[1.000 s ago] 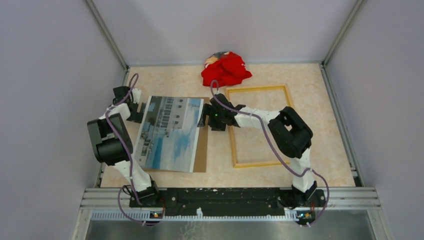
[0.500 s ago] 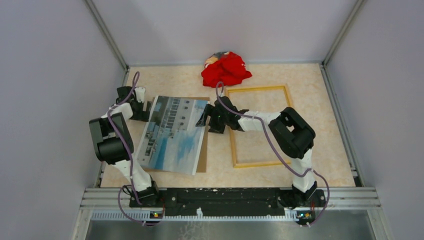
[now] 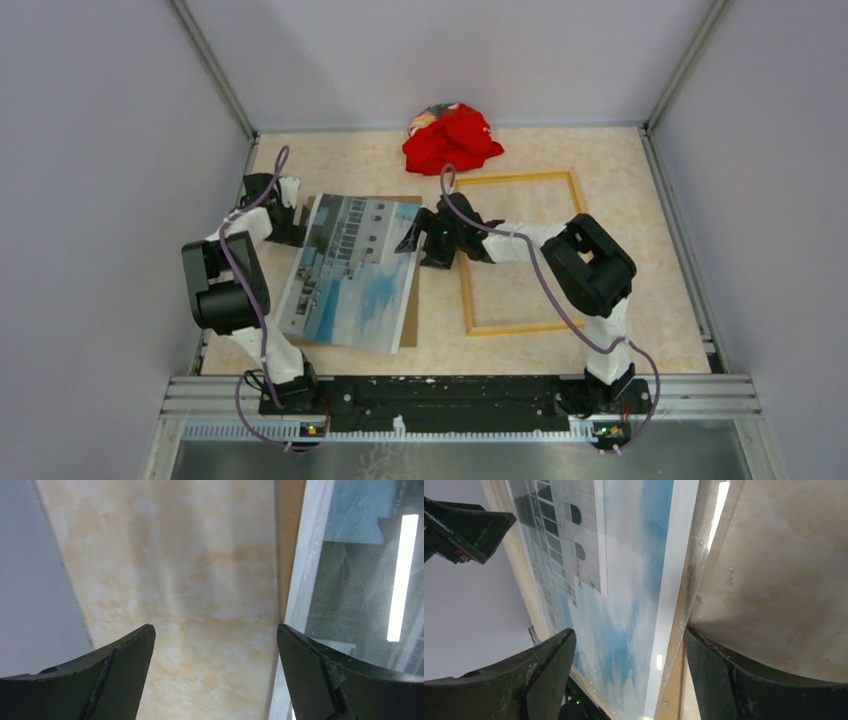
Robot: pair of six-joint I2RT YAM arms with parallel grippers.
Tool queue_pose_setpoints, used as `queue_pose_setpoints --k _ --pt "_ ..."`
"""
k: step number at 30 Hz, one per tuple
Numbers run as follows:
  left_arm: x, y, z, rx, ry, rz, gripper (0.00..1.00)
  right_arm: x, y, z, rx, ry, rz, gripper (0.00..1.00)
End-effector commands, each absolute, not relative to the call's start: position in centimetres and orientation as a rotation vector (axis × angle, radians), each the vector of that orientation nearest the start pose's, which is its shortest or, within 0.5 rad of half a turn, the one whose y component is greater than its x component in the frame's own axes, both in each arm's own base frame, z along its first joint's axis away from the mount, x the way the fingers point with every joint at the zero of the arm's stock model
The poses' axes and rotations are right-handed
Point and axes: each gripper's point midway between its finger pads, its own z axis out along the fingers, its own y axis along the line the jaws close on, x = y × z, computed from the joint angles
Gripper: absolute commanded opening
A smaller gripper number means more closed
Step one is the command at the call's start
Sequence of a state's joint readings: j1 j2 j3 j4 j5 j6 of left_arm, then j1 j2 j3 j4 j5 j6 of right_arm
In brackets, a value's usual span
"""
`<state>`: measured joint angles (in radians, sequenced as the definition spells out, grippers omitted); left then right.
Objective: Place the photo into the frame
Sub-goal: Pick up the photo frame item at the center of the board.
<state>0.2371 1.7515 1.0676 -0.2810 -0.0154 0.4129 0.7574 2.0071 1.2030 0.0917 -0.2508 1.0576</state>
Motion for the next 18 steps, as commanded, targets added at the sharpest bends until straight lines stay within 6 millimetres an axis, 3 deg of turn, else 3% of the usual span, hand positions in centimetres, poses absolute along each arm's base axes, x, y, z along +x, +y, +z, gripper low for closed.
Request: queue_pose_setpoints --k 1,5,8,13,18 --pt "37.6 7.0 5.3 0.294 2.583 0.083 0.99 31.7 37.7 4.1 0.269 2.604 1.031 0.81" --pt "39.2 7.5 8.2 0.304 2.510 0.126 0.98 33.6 36.1 4.9 0.242 2.608 0.918 0.83" --pt "40.0 7.6 8.9 0.293 2.495 0.121 0.98 34.1 35.6 4.0 0.210 2.652 0.836 0.84" --pt "40.4 8.0 7.2 0.266 2.522 0.138 0.99 35.1 35.3 2.4 0.227 2.654 0.786 0.85" --pt "41.1 9.9 6.7 0.228 2.502 0.269 0.98 37.0 34.9 1.7 0.286 2.610 0.768 0.85"
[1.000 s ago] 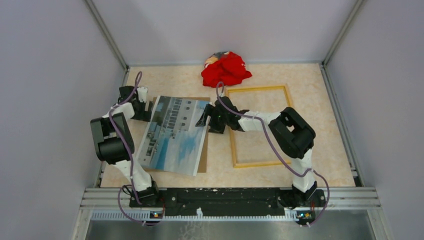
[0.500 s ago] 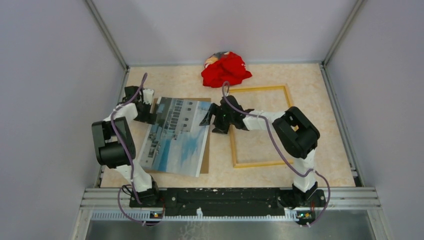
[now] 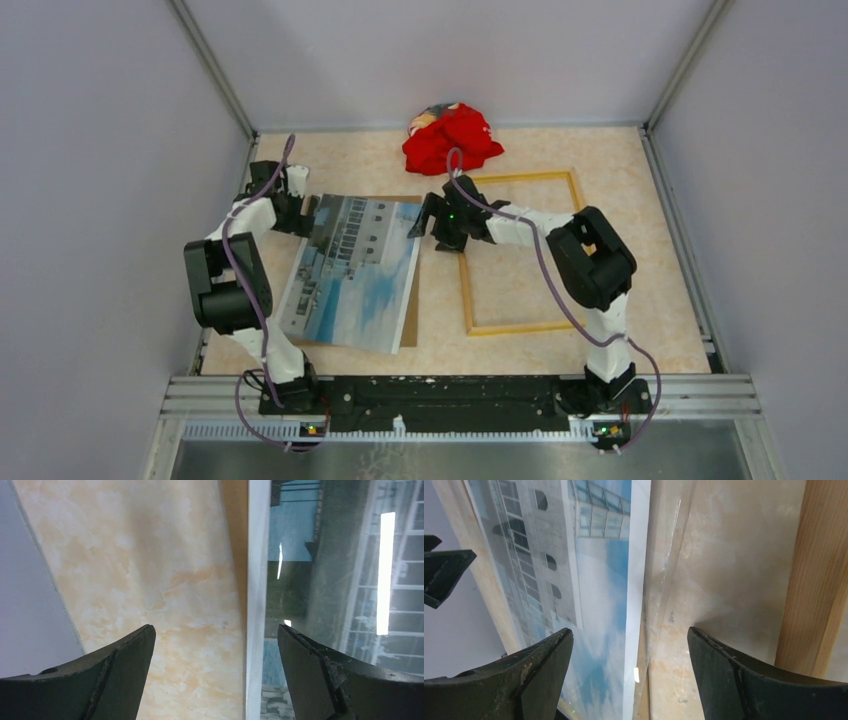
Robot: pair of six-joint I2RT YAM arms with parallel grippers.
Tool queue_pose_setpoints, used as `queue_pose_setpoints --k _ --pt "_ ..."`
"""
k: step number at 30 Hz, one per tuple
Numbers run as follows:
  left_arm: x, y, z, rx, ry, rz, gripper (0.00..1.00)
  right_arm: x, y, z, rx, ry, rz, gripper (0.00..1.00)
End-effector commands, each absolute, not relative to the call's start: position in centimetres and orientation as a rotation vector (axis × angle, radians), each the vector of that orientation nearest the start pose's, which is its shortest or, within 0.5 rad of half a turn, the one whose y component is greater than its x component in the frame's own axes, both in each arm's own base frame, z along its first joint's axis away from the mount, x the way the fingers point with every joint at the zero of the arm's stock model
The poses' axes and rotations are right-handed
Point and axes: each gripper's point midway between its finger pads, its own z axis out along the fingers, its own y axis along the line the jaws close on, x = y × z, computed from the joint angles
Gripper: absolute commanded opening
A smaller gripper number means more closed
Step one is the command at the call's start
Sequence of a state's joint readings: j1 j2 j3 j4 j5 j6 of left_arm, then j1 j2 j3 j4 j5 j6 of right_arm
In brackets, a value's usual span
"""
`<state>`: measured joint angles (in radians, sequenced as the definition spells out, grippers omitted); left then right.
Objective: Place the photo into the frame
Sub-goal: Pick up the photo frame item at the center of the board.
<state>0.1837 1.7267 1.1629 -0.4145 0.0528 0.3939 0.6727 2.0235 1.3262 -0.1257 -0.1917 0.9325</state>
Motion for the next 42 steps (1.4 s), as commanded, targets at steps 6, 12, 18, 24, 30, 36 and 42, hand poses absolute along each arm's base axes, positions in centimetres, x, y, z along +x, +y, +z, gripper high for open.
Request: queue_pose_setpoints --k 6,12,18,24,30,36,42 --pt "42.1 11.0 7.2 0.175 2.462 0.336 0.96 39.2 34.6 1.5 0.340 2.565 0.720 0.85" --pt "41.3 9.2 5.0 0.195 2.510 0.232 0.95 40.7 34.0 1.3 0.426 2.530 0.691 0.85" --pt "40.6 8.9 3.8 0.208 2.542 0.212 0.95 41.8 34.1 0.9 0.442 2.514 0.691 0.84" --pt "40.0 8.3 2.8 0.230 2.563 0.170 0.94 42.2 34.3 -0.3 0.469 2.520 0.720 0.82" --pt "39.7 8.2 2.4 0.240 2.569 0.170 0.94 42.5 35.5 0.4 0.474 2.479 0.852 0.77" --pt "39.6 8.2 2.3 0.244 2.571 0.172 0.93 42.7 36.6 2.6 0.466 2.413 1.006 0.70" --pt "39.5 8.2 2.2 0.249 2.571 0.182 0.93 42.6 37.0 5.1 0.458 2.353 1.099 0.64"
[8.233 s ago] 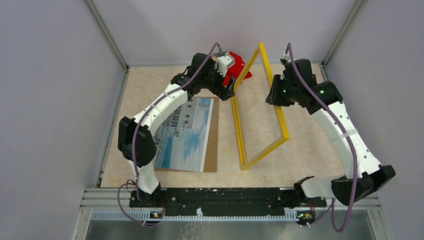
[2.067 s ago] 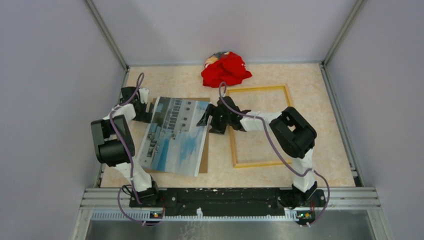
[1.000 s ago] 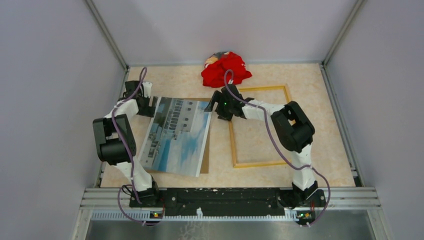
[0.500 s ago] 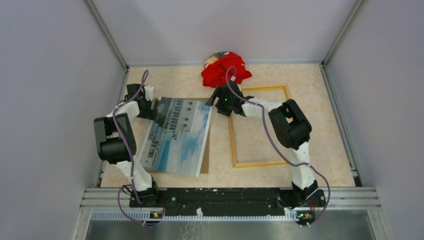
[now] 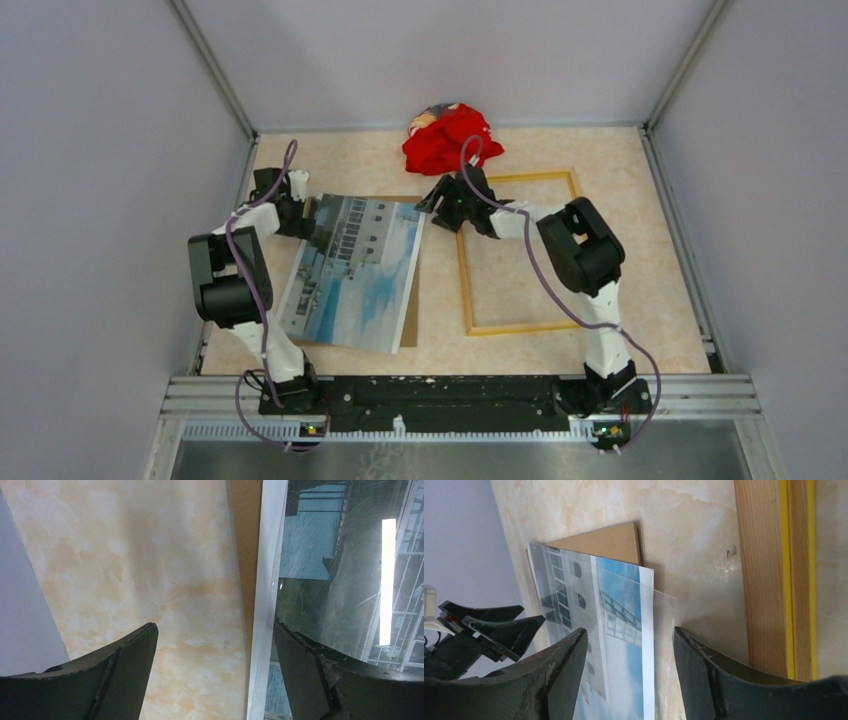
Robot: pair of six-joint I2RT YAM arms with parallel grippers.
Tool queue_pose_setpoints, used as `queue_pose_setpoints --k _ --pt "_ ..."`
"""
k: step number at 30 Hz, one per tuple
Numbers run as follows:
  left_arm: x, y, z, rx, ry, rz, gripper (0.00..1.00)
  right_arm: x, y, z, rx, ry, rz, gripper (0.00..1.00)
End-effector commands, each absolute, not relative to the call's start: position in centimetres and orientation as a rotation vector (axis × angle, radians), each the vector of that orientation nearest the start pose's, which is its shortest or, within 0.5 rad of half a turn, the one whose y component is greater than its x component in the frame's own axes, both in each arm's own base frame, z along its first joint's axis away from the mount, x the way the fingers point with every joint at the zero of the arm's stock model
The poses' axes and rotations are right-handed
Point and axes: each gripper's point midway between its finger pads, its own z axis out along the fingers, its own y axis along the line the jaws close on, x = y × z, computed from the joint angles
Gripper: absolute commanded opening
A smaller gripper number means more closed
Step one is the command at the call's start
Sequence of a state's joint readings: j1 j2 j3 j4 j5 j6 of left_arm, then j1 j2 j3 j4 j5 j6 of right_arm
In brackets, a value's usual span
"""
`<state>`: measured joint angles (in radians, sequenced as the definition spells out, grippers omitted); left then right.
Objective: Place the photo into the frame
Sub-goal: Pick up the photo frame item at the center of the board.
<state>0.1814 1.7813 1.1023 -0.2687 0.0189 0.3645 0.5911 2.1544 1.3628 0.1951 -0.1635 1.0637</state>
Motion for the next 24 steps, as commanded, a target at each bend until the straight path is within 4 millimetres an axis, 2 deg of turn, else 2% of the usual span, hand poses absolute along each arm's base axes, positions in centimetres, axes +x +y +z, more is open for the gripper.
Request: queue_pose_setpoints --k 1,10,14,24 --pt "39.4 8.2 2.2 0.252 2.572 0.183 0.93 42.6 37.1 5.6 0.454 2.338 1.125 0.63" --pt "39.3 8.1 2.2 0.261 2.570 0.190 0.93 42.1 38.1 10.0 0.422 2.227 1.310 0.54" --pt "39.4 8.0 2.1 0.267 2.570 0.190 0.93 41.8 37.9 11.0 0.416 2.209 1.325 0.52" --pt "39.4 7.8 2.2 0.268 2.571 0.187 0.93 41.4 38.3 12.1 0.393 2.192 1.372 0.46"
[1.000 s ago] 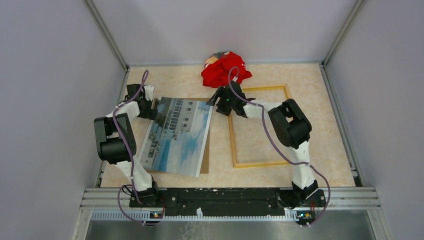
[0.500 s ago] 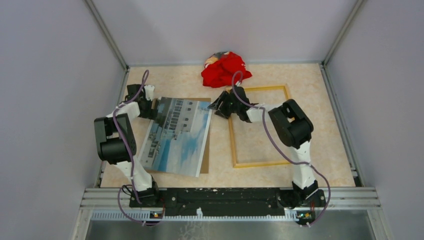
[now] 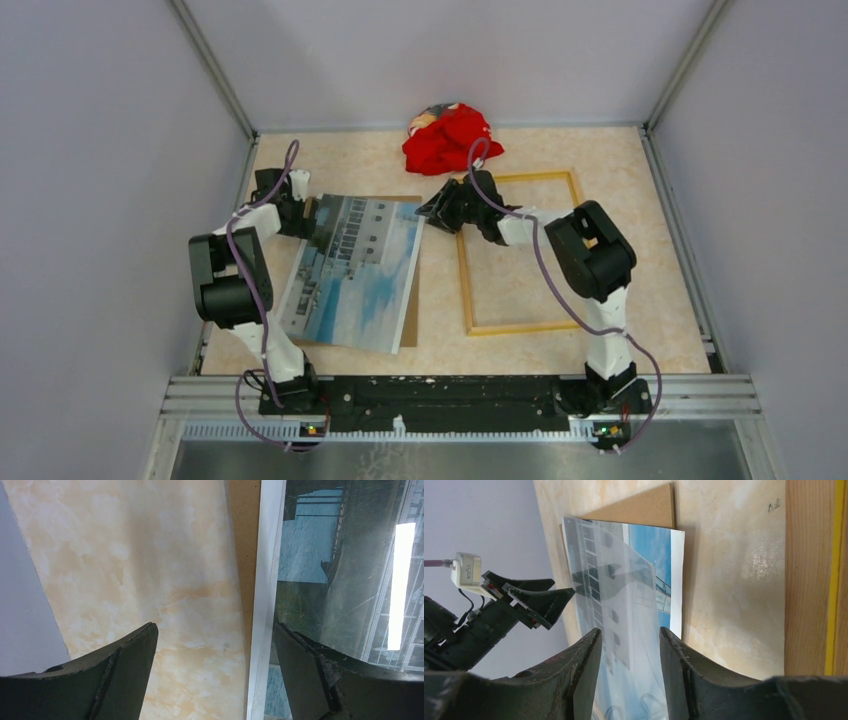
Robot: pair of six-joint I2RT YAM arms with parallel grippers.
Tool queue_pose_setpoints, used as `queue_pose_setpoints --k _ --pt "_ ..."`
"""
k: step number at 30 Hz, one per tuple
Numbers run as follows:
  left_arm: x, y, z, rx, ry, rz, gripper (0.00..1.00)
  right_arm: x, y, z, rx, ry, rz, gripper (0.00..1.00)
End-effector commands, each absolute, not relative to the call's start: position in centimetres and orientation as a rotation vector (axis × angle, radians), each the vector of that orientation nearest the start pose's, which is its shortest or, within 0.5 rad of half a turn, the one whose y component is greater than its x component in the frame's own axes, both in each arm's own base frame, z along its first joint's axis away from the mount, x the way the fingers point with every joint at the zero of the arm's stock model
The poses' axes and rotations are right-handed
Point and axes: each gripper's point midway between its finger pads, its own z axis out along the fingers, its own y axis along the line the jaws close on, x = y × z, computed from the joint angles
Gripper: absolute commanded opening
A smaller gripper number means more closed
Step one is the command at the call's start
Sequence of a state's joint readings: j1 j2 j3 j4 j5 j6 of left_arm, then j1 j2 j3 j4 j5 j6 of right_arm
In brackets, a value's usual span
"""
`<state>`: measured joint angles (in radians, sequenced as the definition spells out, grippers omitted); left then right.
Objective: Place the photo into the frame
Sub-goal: Pick up the photo frame item at the center of the board.
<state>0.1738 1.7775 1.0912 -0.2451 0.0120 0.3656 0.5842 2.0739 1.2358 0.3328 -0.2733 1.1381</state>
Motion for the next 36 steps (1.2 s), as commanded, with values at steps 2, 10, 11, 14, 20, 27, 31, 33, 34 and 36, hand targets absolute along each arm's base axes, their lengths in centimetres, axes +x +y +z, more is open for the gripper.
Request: queue_pose_setpoints --k 2,10,11,14,20,27,31,33,34,36 --pt "39.4 7.8 2.1 0.269 2.572 0.187 0.93 41.2 38.6 12.4 0.383 2.186 1.405 0.44" --pt "39.4 7.8 2.2 0.265 2.576 0.184 0.93 40.0 39.1 11.3 0.347 2.225 1.426 0.42" --pt "39.4 7.9 2.2 0.264 2.576 0.185 0.93 39.7 39.2 11.0 0.345 2.233 1.429 0.41" --pt "39.4 7.8 2.2 0.263 2.577 0.183 0.93 39.0 39.6 10.1 0.341 2.261 1.442 0.41" --pt "39.3 7.8 2.1 0.255 2.583 0.181 0.92 37.0 40.2 8.6 0.333 2.310 1.438 0.43" --pt "39.1 7.7 1.9 0.257 2.588 0.178 0.92 35.1 40.6 8.2 0.370 2.309 1.484 0.44" --pt "39.1 7.6 1.9 0.259 2.590 0.176 0.91 34.0 41.0 7.9 0.380 2.321 1.488 0.43" --pt "39.1 7.6 1.9 0.261 2.591 0.175 0.91 33.6 41.2 7.9 0.390 2.320 1.507 0.41" --pt "39.0 7.6 1.9 0.260 2.592 0.175 0.91 33.6 41.3 8.1 0.394 2.310 1.518 0.34" --pt "39.0 7.5 1.9 0.264 2.593 0.174 0.91 33.8 41.3 8.5 0.403 2.290 1.527 0.10"
